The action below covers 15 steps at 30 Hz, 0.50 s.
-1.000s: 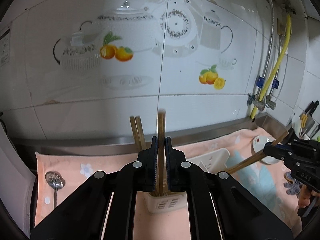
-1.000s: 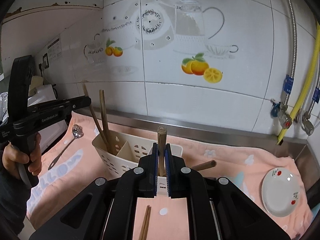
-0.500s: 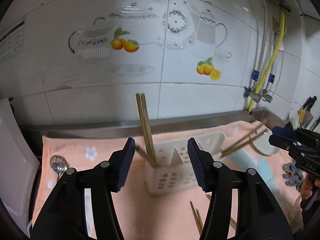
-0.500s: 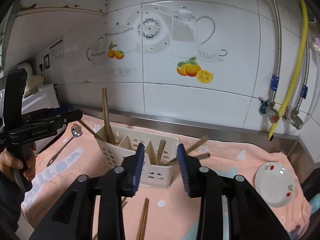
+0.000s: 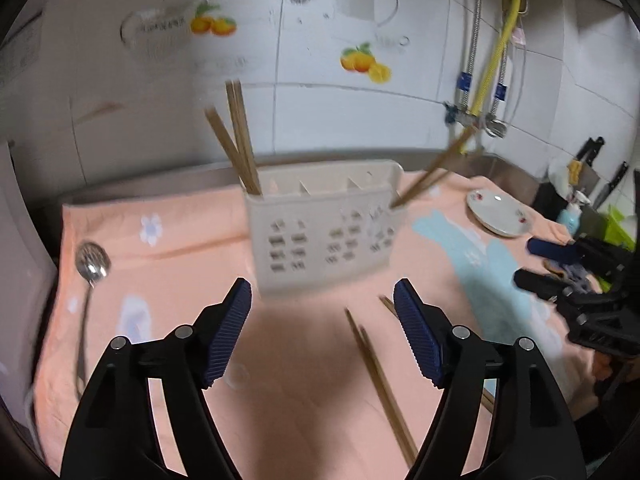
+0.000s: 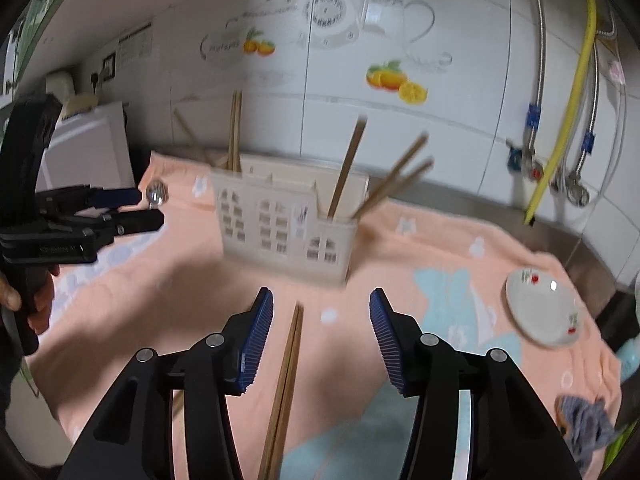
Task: Organize utensils
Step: 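Lower the left tool onto a chopstick and close while the right tool grasps another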
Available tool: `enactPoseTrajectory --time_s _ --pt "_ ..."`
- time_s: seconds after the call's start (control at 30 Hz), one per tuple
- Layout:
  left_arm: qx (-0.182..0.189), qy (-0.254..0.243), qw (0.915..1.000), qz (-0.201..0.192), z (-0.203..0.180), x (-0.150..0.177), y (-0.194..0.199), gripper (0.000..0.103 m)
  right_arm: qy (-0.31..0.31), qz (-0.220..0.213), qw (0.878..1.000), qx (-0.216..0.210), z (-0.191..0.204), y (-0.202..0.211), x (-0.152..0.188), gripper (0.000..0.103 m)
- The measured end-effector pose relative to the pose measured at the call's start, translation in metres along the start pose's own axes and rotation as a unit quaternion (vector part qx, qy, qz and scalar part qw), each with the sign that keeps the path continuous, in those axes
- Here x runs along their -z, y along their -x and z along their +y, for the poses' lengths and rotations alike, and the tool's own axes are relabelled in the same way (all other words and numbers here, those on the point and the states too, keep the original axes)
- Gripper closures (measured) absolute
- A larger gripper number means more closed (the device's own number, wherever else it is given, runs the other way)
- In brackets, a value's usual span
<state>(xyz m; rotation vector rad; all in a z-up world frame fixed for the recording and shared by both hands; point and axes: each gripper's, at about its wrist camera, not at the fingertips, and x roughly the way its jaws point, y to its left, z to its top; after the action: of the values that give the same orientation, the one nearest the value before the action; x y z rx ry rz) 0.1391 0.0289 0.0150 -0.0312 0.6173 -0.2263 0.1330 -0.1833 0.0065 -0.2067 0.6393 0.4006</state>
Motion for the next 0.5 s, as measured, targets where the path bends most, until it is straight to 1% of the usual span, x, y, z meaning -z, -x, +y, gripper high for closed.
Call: enactPoseTrajectory --time_s 0.1,0.13,0.23,0.37,0.5 --pt "0.000 0.002 0.9997 0.026 -0.004 0.016 -0.003 0.027 -0.016 0.023 1.000 -0.012 0.001 -0.004 0.024 0.054" --pt "0.007 0.007 0.9993 0.037 -0.004 0.022 -0.004 0.027 -0.019 0.029 0.999 -0.014 0.003 -0.004 0.031 0.054" --pt "0.015 0.007 0.9988 0.046 -0.009 0.035 -0.002 0.027 -0.025 0.046 0.998 -0.019 0.008 -0.006 0.054 0.054" --pt "0.027 0.004 0.9975 0.065 -0.017 0.050 -0.003 0.020 -0.027 0.061 0.998 -0.020 0.015 -0.005 0.076 0.054" --pt "0.022 0.004 0.9971 0.072 -0.020 0.063 -0.004 0.014 -0.033 0.068 0.997 -0.018 0.016 -0.004 0.089 0.059"
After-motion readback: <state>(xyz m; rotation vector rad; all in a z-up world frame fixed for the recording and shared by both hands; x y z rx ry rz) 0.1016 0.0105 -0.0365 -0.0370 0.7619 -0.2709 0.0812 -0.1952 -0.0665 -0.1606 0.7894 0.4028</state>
